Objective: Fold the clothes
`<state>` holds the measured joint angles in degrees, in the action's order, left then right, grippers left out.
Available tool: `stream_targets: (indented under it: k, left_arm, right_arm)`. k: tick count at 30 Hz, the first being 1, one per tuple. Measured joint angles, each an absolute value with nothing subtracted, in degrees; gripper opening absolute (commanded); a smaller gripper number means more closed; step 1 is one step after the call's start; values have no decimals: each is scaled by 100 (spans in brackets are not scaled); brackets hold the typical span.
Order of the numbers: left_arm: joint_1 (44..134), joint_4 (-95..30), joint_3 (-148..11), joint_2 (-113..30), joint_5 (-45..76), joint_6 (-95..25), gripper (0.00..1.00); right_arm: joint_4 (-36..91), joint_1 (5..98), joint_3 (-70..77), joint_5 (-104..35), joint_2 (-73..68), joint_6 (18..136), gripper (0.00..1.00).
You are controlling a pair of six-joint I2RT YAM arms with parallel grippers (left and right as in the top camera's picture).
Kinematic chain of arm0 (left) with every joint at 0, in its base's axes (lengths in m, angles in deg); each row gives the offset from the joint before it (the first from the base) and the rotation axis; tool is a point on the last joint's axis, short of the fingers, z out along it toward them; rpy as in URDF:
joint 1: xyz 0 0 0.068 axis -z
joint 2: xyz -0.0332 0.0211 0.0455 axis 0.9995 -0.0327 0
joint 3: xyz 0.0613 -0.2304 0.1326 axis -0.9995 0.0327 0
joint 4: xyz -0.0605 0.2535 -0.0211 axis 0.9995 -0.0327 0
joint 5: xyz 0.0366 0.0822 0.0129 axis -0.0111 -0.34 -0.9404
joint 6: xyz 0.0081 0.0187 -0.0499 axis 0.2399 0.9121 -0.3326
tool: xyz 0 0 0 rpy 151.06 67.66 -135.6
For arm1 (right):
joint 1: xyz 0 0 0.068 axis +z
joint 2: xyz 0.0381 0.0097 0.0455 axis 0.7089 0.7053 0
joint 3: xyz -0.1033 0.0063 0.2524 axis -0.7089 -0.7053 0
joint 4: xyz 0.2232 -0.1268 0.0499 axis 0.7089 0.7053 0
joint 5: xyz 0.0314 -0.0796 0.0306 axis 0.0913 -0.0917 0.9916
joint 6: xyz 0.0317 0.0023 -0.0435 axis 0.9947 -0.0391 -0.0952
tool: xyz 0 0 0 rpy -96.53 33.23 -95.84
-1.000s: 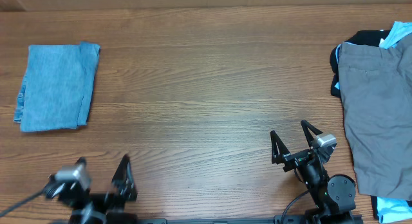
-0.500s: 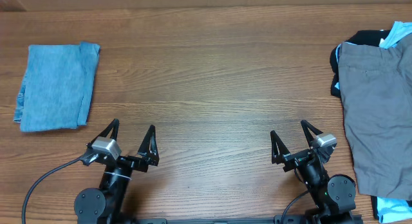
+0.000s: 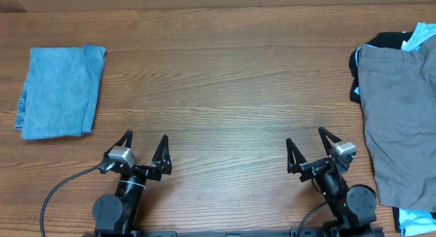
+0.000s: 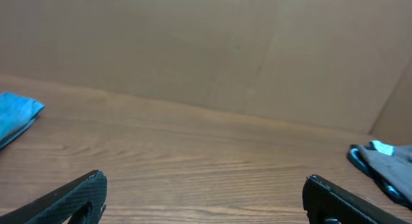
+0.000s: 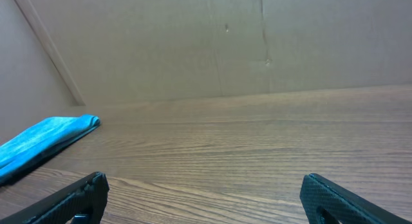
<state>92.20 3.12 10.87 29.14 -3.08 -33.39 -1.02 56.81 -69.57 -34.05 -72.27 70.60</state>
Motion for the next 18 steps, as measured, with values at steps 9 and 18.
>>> stream_targets:
  k: [9,18]
  left_arm:
    - [9220,-296,1111,2936,-1003,-2819,100]
    - [9220,-300,1111,2936,-1130,-1695,100]
  right_arm:
    - [-102,5681,-6957,-3407,-7227,7065,100]
    - [-98,5681,-6957,-3407,-7227,7062,100]
